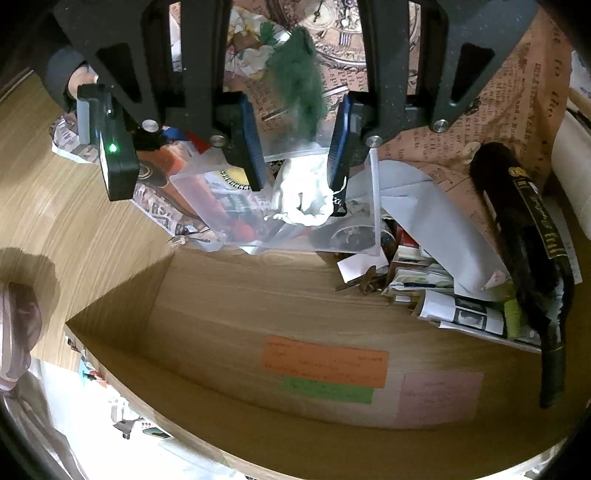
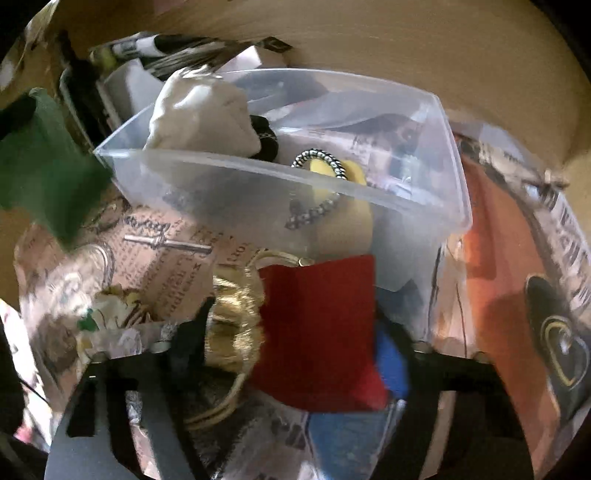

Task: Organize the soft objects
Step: 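Carry the glove and gold pouch over the clear box and release both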

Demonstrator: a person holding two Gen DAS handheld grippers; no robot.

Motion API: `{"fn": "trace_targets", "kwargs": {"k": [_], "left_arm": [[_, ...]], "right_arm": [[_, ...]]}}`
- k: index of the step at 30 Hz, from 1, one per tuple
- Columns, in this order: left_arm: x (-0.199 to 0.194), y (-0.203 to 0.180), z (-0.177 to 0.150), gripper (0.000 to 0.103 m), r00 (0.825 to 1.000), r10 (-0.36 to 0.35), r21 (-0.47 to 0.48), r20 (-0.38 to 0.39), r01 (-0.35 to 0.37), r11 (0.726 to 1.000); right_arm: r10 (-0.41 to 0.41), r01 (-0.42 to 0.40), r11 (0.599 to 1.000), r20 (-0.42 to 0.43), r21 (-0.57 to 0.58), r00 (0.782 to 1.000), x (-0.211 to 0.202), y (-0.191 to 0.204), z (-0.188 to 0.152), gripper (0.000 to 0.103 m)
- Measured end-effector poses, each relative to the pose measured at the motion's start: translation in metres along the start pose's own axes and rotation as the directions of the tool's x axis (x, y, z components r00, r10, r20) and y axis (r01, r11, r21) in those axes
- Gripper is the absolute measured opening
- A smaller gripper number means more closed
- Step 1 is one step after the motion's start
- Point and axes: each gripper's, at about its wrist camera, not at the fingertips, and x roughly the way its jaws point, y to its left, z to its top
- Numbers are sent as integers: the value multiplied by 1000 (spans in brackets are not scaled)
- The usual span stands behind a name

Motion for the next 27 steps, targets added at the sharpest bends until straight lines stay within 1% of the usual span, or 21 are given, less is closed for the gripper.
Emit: {"fn": "trace_targets", "kwargs": {"k": [1, 2, 3, 4, 6, 8, 9, 10, 11, 12, 13, 14, 17, 18, 21, 22, 24, 25, 26, 27], "left_arm": [[2, -1, 1, 34, 1000, 0, 2, 0, 0, 1000], [3, -1, 1, 34, 1000, 1, 4, 0, -1, 1000], [5, -1, 2, 34, 1000, 2, 7, -4, -2, 1000], [8, -1, 3, 35, 1000, 5, 8, -11, -4, 1000], [11, 0, 1, 35, 999, 11, 12, -34, -10, 1000], [13, 4, -3, 37, 998, 25, 7, -57, -25, 1000], [14, 7, -6, 45, 997, 34, 9, -72, -34, 999], [14, 10, -10, 59, 995, 48, 8, -86, -47, 999], [15, 14, -15, 66, 993, 73, 5, -97, -73, 997], [15, 19, -22, 76, 989, 100, 1, -107, -101, 995], [16, 22, -26, 81, 986, 115, 2, -119, -115, 993], [17, 26, -31, 83, 982, 127, 6, -138, -128, 992], [27, 38, -52, 90, 963, 145, 5, -227, -148, 989], [32, 43, -59, 95, 955, 144, -5, -259, -150, 989], [48, 56, -80, 95, 929, 138, -31, -344, -159, 987], [53, 57, -85, 95, 924, 139, -33, -356, -161, 986], [53, 53, -88, 94, 931, 159, -5, -328, -170, 985], [53, 50, -88, 84, 934, 153, 4, -323, -161, 987], [53, 48, -88, 77, 936, 144, 5, -320, -150, 989], [54, 44, -88, 65, 938, 131, 12, -320, -135, 991]], "right_arm": [[-5, 5, 1000, 6, -5, 1000, -2, 1, -1, 48], [-8, 8, 1000, 15, -5, 1000, -4, 1, -2, 33], [-8, 8, 1000, 22, 0, 1000, -8, -4, -2, 25], [-9, 9, 1000, 34, 6, 999, -11, -5, -3, 22], [-10, 9, 1000, 67, 14, 998, -23, -5, -6, 20], [-16, 14, 1000, 108, 18, 994, -38, -5, -10, 20], [-13, 10, 1000, 128, 22, 992, -47, -5, -12, 20], [-8, 5, 1000, 149, 25, 989, -56, -6, -14, 20], [-5, 1, 1000, 165, 26, 986, -64, -5, -16, 20], [-2, -2, 1000, 181, 25, 983, -71, -5, -18, 20], [-3, -2, 1000, 200, 25, 980, -79, -4, -18, 20], [-4, -1, 1000, 220, 22, 975, -87, -3, -19, 20], [-2, -4, 1000, 264, 23, 965, -97, -3, -14, 20], [-1, -6, 1000, 277, 23, 961, -101, -3, -12, 20], [-3, -4, 1000, 311, 23, 950, -108, -2, -4, 20], [-4, -4, 1000, 320, 24, 948, -108, -2, -1, 20], [-8, -1, 1000, 332, 26, 943, -110, -2, 1, 20], [-10, 0, 1000, 334, 28, 943, -110, -2, 2, 20], [-12, 1, 1000, 335, 31, 942, -111, -3, 2, 20], [-13, 1, 999, 337, 34, 941, -110, -3, 3, 20]]}}
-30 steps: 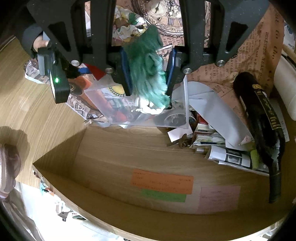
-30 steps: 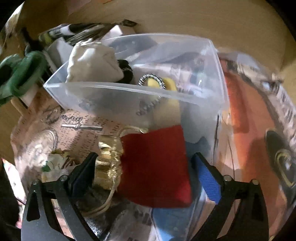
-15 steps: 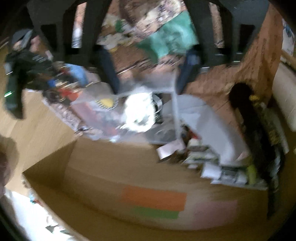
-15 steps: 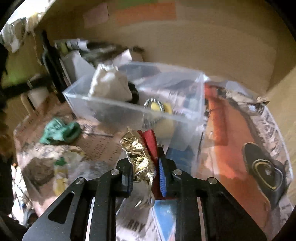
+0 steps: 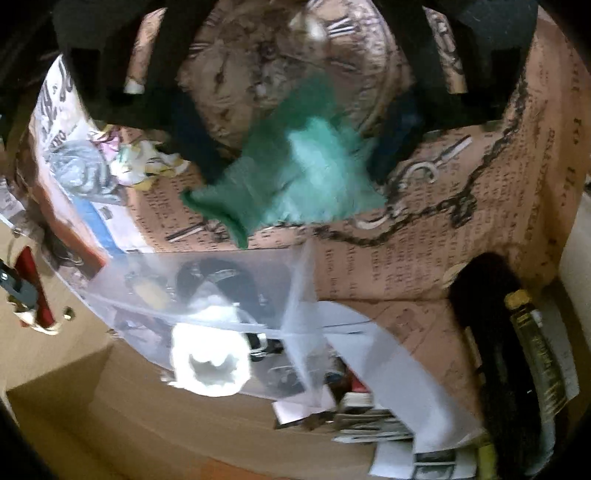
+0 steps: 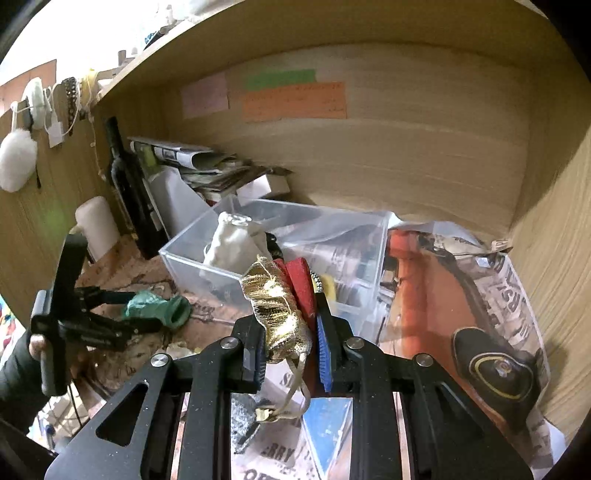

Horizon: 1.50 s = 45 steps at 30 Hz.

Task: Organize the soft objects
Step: 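Carry the glove and gold pouch over the clear box and release both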

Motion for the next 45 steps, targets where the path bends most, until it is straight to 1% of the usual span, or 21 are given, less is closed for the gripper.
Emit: {"fn": "trace_targets", "kwargs": {"k": [1, 3, 4, 6, 11, 13, 19, 21, 26, 29, 33, 36, 39, 41, 43, 45], "left_arm": [[0, -4, 0, 53, 1000, 3, 13, 1, -3, 1000], [-1, -9, 0, 43, 1000, 9, 30, 6, -10, 1000], [-3, -11, 0, 35, 1000, 6, 33, 9, -6, 999], [-10, -15, -1, 29, 1000, -16, 34, 25, 15, 999], [-37, -23, 3, 28, 995, -42, 40, 92, 39, 998], [-49, -27, 11, 28, 990, -49, 47, 129, 43, 998], [-69, -35, 46, 28, 972, -65, 50, 227, 55, 997], [-70, -38, 66, 28, 963, -61, 49, 262, 50, 998], [-66, -36, 103, 28, 954, -46, 40, 298, 36, 999], [-55, -35, 118, 28, 954, -20, 39, 298, 9, 999], [-31, -28, 134, 28, 962, 17, 11, 274, -21, 1000], [-5, -21, 142, 28, 975, 24, -14, 223, -21, 1000], [14, -20, 145, 28, 984, 32, -16, 175, -30, 999], [19, -19, 145, 28, 985, 38, -19, 166, -35, 999], [22, -17, 147, 31, 986, 30, -37, 166, -25, 999], [22, -16, 147, 35, 986, 15, -51, 167, -7, 999]], "right_arm": [[-1, 1, 1000, 1, 3, 1000, 0, -1, 0, 20], [-2, 2, 1000, 1, 8, 1000, 2, -2, 0, 20], [-3, 3, 1000, 2, 10, 1000, 2, -3, 0, 20], [-3, 3, 1000, 6, 18, 1000, 4, -5, 1, 20], [5, -5, 1000, 20, 28, 1000, 5, -11, 6, 20], [5, -6, 1000, 31, 27, 1000, 6, -12, 10, 20], [13, -15, 999, 72, 33, 997, 12, -13, 27, 21], [18, -20, 999, 77, 33, 997, 17, -13, 33, 21], [22, -24, 999, 77, 23, 997, 34, -9, 48, 21], [21, -22, 1000, 63, 21, 998, 47, -9, 55, 22], [22, -22, 1000, 26, 19, 999, 69, -8, 64, 23], [7, -7, 1000, -25, 2, 1000, 94, -4, 67, 23], [12, -12, 1000, -84, -2, 996, 117, -1, 66, 24], [10, -11, 1000, -120, -12, 993, 131, 1, 61, 24], [10, -13, 1000, -153, -23, 988, 142, 4, 55, 25], [10, -15, 999, -180, -29, 984, 147, 5, 50, 29]]}}
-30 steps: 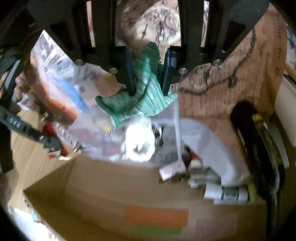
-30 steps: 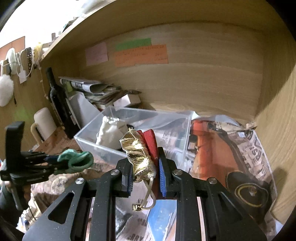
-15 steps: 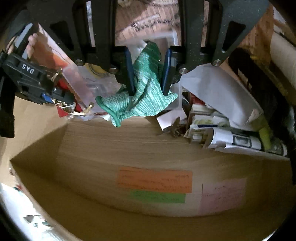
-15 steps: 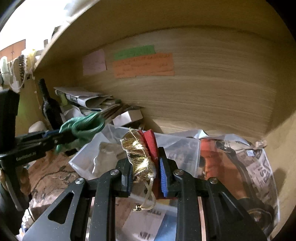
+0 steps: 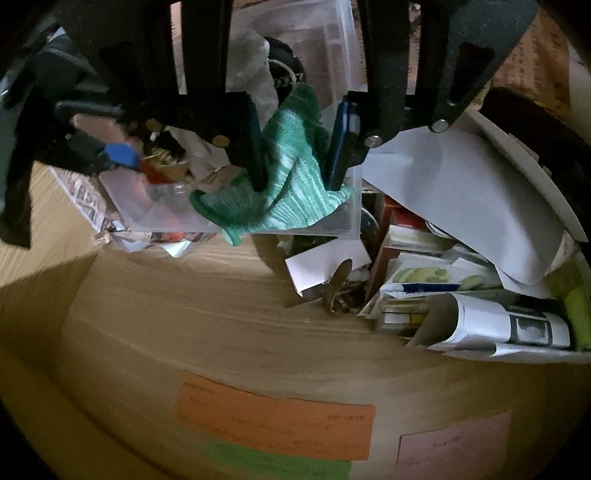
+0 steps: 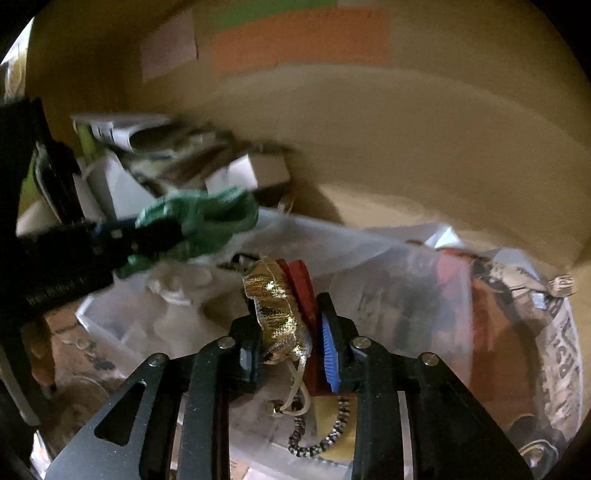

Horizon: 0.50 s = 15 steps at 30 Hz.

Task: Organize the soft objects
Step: 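Carry the glove and gold pouch over the clear box and release both, then grasp the floral scrunchie with the left tool while the right tool grasps the silver mesh pouch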

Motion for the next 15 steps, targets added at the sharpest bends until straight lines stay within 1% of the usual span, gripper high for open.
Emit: {"fn": "trace_targets", "kwargs": {"k": [2, 4, 5, 9, 12, 15], "left_arm": [[-1, -1, 0, 40, 1000, -1, 5, 4, 1, 1000], [-4, -3, -1, 45, 1000, 1, 17, 9, -1, 1000], [-6, -4, -2, 46, 1000, 2, 25, 13, -2, 1000], [-23, -9, -3, 46, 999, 4, 45, 36, -5, 999], [-40, -12, -3, 54, 998, 3, 62, 66, -7, 998], [-65, -15, -7, 62, 993, 1, 78, 122, -11, 997]], "right_arm": [[-2, 2, 1000, -11, -4, 1000, 2, 0, -2, 41], [-7, 7, 1000, -7, -6, 1000, -1, 0, -2, 48], [-9, 9, 1000, -3, -8, 1000, -3, -1, -2, 50], [-9, 9, 1000, 16, -11, 1000, -15, -1, 0, 54], [-5, 5, 1000, 47, -13, 999, -30, 1, 3, 56], [-14, 17, 999, 100, -31, 995, -53, 6, 3, 64]]}}
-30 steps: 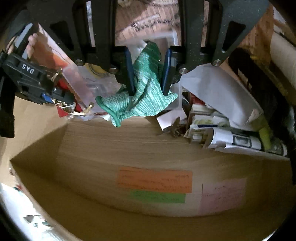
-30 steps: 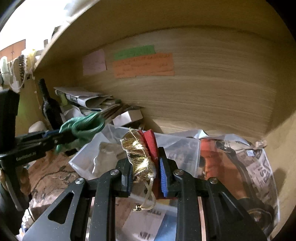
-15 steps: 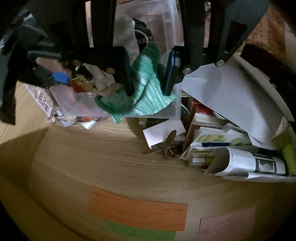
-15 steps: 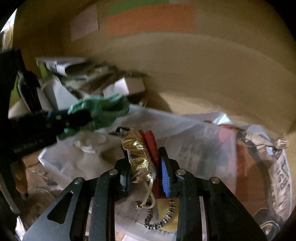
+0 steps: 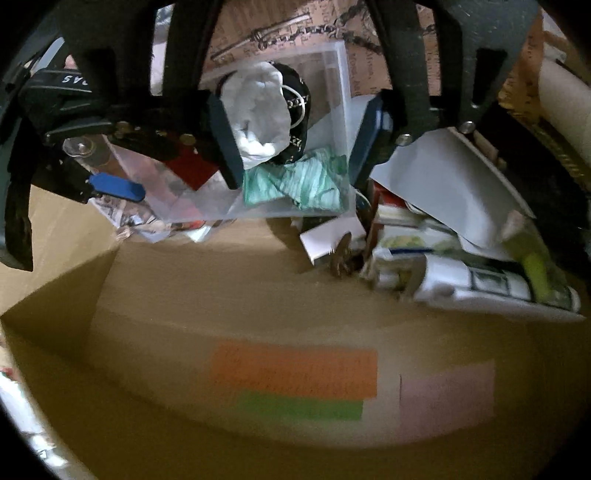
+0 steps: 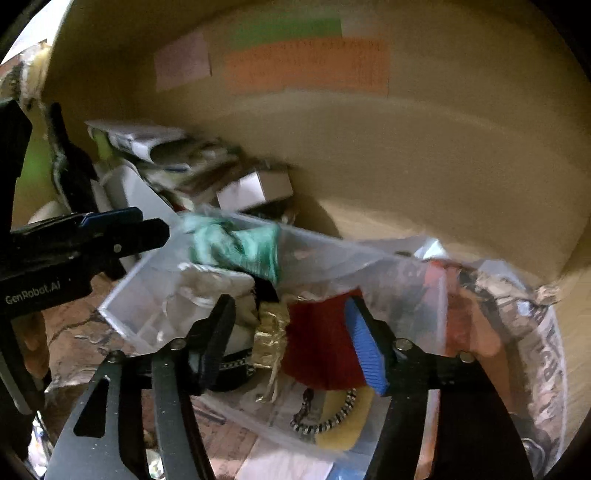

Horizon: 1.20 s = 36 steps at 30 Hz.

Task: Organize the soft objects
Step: 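Grasp the floral scrunchie with the left tool while the right tool grasps the silver mesh pouch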

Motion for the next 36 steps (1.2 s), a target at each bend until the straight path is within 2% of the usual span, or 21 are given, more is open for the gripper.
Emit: {"fn": "trace_targets", "kwargs": {"k": [2, 5, 7, 8, 10, 18, 27, 28, 29, 31, 33, 35, 36], "left_arm": [[-14, -3, -2, 68, 1000, 1, 12, 25, -1, 1000], [-35, -8, -10, 79, 999, -1, 36, 50, -1, 999], [-46, -13, -18, 92, 998, -1, 54, 59, -2, 999], [-50, -14, -22, 94, 998, 1, 57, 62, -5, 998], [-57, -17, -33, 99, 998, 4, 66, 64, -8, 998], [-60, -22, -77, 100, 998, -46, 50, -40, 48, 998], [-42, -27, -124, 100, 981, -79, 22, -176, 84, 996], [-40, -29, -128, 100, 979, -82, 24, -185, 88, 996], [-39, -31, -130, 100, 977, -88, 25, -194, 95, 995], [-35, -38, -138, 100, 972, -98, 34, -215, 108, 994], [-33, -44, -143, 100, 969, -101, 48, -227, 115, 992], [-28, -50, -149, 100, 963, -110, 57, -246, 127, 990], [-25, -53, -153, 100, 958, -116, 59, -261, 136, 989]], "right_arm": [[-6, 7, 1000, 37, -13, 999, -16, 4, 1, 71], [-7, 9, 1000, 75, -26, 997, -37, 9, -2, 74], [-5, 8, 999, 92, -33, 996, -50, 12, -7, 79], [-6, 9, 999, 102, -35, 995, -56, 14, -12, 84], [-4, 9, 999, 107, -39, 994, -64, 17, -22, 85], [15, -14, 999, 49, -30, 999, -74, 28, -71, 85], [63, -59, 997, -93, 46, 994, -53, 34, -127, 84], [66, -61, 997, -103, 51, 992, -51, 34, -130, 81], [70, -64, 996, -117, 55, 991, -48, 34, -133, 70], [79, -71, 996, -145, 60, 986, -43, 34, -138, 57], [73, -65, 996, -132, 61, 989, -46, 33, -141, 53], [76, -68, 995, -123, 67, 989, -50, 31, -142, 41], [76, -68, 995, -116, 72, 990, -52, 30, -142, 40]]}}
